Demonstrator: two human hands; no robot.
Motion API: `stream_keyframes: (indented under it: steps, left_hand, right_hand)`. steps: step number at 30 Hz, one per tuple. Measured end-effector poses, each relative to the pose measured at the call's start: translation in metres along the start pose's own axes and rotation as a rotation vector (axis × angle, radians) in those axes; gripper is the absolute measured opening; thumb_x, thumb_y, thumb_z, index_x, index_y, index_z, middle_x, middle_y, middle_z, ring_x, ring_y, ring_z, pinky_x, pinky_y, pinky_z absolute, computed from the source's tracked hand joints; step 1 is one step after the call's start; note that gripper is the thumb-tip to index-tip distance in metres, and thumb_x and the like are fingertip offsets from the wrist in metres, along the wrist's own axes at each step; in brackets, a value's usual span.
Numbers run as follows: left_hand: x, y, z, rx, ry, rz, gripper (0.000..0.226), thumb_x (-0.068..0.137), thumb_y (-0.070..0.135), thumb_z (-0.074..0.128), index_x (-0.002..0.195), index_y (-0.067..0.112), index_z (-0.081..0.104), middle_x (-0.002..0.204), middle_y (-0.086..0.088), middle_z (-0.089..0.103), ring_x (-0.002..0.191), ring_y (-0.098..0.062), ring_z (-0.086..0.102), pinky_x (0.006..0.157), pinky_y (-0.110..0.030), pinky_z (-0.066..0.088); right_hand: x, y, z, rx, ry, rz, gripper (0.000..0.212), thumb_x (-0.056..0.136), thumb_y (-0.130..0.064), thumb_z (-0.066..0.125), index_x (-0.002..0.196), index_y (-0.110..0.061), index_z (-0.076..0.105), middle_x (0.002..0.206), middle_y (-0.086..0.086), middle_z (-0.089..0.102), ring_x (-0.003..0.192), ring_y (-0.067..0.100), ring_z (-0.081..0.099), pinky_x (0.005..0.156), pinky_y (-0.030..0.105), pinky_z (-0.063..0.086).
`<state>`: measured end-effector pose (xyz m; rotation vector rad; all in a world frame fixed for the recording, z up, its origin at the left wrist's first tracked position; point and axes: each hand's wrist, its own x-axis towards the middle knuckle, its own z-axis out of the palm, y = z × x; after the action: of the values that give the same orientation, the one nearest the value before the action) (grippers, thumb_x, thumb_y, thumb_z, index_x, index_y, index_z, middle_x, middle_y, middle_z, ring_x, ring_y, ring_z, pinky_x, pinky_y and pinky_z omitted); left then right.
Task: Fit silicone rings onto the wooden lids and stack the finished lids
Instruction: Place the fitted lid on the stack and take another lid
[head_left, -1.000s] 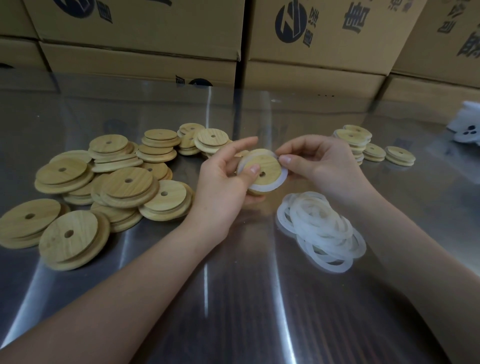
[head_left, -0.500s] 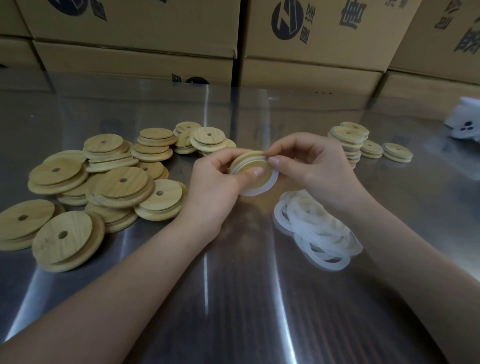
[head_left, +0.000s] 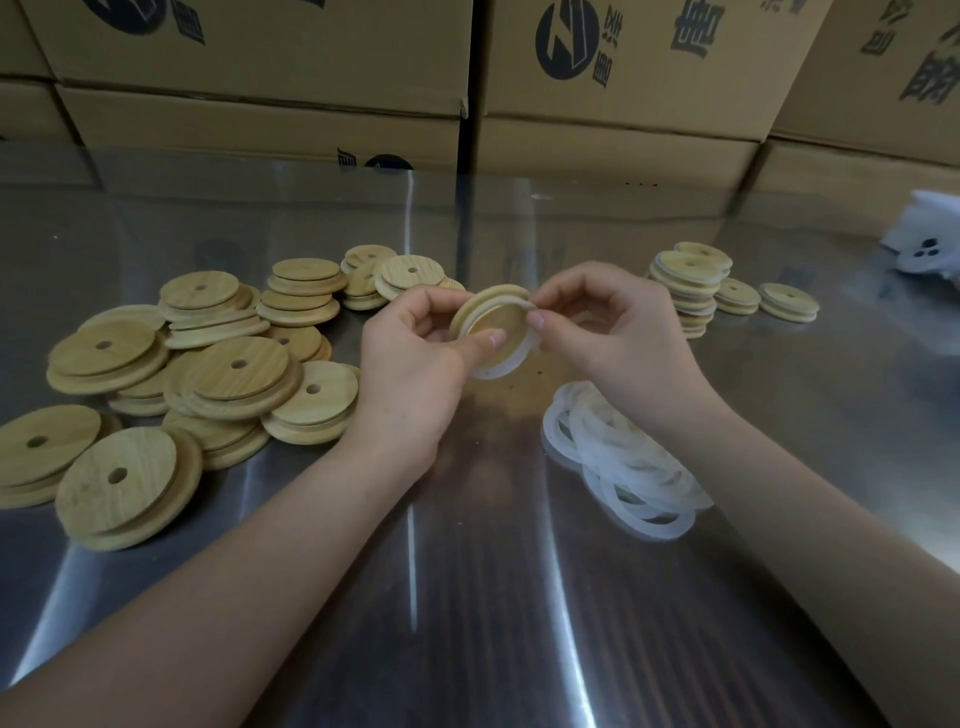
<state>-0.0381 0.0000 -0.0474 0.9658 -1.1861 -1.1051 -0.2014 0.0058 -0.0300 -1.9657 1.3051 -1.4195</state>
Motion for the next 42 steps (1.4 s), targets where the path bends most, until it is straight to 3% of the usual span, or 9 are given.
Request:
stream_keyframes:
  steps: [4, 12, 18, 21, 24, 31, 42]
  left_hand:
    - [-0.0003, 0.0008, 0.0002, 0.038, 0.016, -0.008, 0.026, 0.075, 0.0, 0.079, 0.094, 0.016, 0.069, 0.087, 0.003, 0.075, 0.083, -0.01, 0.072, 0.077, -0.028, 0.059]
    - [0.0005, 0.0015, -0.0005, 0.116, 0.002, 0.009, 0.026, 0.075, 0.002, 0.08, 0.09, 0.019, 0.068, 0.081, 0.008, 0.072, 0.079, -0.005, 0.069, 0.076, -0.026, 0.059]
    - [-0.0008, 0.0003, -0.0015, 0.383, -0.015, 0.226, 0.036, 0.073, 0.0, 0.08, 0.085, 0.027, 0.059, 0.08, 0.015, 0.065, 0.078, 0.004, 0.063, 0.071, -0.013, 0.051]
    - [-0.002, 0.0004, -0.0023, 0.508, -0.016, 0.358, 0.034, 0.073, -0.002, 0.076, 0.096, 0.022, 0.064, 0.087, 0.018, 0.064, 0.088, 0.003, 0.061, 0.078, -0.014, 0.05]
    - [-0.0021, -0.0011, -0.0033, 0.575, -0.033, 0.424, 0.028, 0.076, -0.001, 0.073, 0.094, 0.019, 0.066, 0.085, 0.016, 0.065, 0.086, 0.0, 0.061, 0.076, -0.02, 0.049]
    - [-0.0021, -0.0017, -0.0023, 0.463, -0.021, 0.324, 0.039, 0.076, 0.0, 0.077, 0.08, 0.033, 0.058, 0.085, 0.022, 0.068, 0.082, 0.005, 0.066, 0.077, -0.022, 0.056]
    - [-0.002, -0.0018, -0.0021, 0.358, -0.014, 0.279, 0.045, 0.074, -0.003, 0.078, 0.076, 0.036, 0.056, 0.081, 0.02, 0.069, 0.08, -0.001, 0.068, 0.078, -0.028, 0.058]
  right_hand:
    - [-0.0006, -0.0019, 0.0009, 0.005, 0.038, 0.007, 0.012, 0.085, -0.004, 0.072, 0.084, -0.015, 0.07, 0.085, 0.003, 0.07, 0.081, 0.022, 0.069, 0.078, 0.046, 0.058]
    - [-0.0007, -0.0024, 0.0002, 0.0, 0.054, 0.036, 0.014, 0.084, -0.005, 0.072, 0.081, -0.018, 0.071, 0.081, 0.001, 0.073, 0.078, 0.019, 0.07, 0.078, 0.037, 0.058]
    - [-0.0019, -0.0003, 0.0008, -0.093, 0.005, -0.092, 0.01, 0.086, -0.004, 0.071, 0.086, -0.014, 0.071, 0.084, -0.001, 0.067, 0.078, 0.02, 0.068, 0.075, 0.043, 0.057]
    - [-0.0018, 0.0013, 0.002, -0.158, -0.017, -0.166, 0.005, 0.087, -0.003, 0.07, 0.087, -0.009, 0.071, 0.082, -0.001, 0.063, 0.077, 0.02, 0.066, 0.071, 0.043, 0.055]
    - [-0.0019, 0.0017, 0.0018, -0.223, -0.012, -0.22, 0.004, 0.086, -0.003, 0.07, 0.086, -0.006, 0.07, 0.08, -0.002, 0.062, 0.076, 0.018, 0.064, 0.071, 0.037, 0.054]
    - [-0.001, 0.0004, -0.0006, -0.366, 0.017, -0.307, 0.002, 0.085, -0.002, 0.07, 0.084, -0.004, 0.069, 0.078, 0.001, 0.063, 0.074, 0.013, 0.058, 0.068, 0.017, 0.044]
    - [-0.0001, -0.0012, -0.0023, -0.345, -0.003, -0.29, 0.004, 0.084, -0.002, 0.071, 0.083, -0.005, 0.07, 0.079, 0.001, 0.063, 0.074, 0.01, 0.057, 0.07, 0.012, 0.042]
